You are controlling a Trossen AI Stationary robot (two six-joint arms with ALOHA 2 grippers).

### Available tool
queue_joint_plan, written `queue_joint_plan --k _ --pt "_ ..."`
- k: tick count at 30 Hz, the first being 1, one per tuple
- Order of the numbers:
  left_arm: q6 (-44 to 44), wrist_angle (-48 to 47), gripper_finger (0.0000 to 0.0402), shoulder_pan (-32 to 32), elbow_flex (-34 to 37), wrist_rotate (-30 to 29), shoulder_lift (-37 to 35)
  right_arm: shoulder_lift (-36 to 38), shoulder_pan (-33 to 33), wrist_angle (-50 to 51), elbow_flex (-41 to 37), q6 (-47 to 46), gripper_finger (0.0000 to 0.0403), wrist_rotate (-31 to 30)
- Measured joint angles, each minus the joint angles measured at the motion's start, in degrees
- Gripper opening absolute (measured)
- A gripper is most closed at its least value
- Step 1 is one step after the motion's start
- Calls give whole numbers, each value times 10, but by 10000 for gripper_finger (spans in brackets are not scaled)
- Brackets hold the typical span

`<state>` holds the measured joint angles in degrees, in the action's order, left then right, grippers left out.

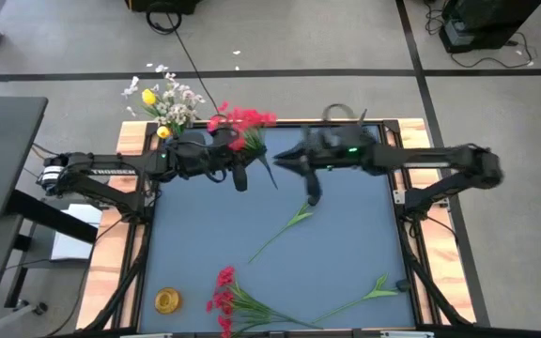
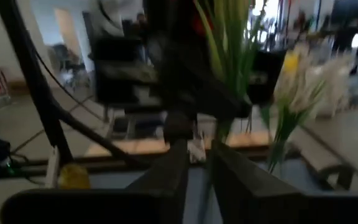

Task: Sort flowers into vase by color
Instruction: Put the top red flowers into the yellow vase

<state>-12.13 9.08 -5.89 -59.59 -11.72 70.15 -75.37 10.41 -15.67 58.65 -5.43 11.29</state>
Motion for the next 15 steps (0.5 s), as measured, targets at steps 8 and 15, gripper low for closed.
queue_joint_plan --k 8,15 --pt "59 -116 12 9 0 21 -58 192 53 186 12 -19 146 25" --pt "160 -193 15 23 0 87 -68 259 57 296 14 37 142 18"
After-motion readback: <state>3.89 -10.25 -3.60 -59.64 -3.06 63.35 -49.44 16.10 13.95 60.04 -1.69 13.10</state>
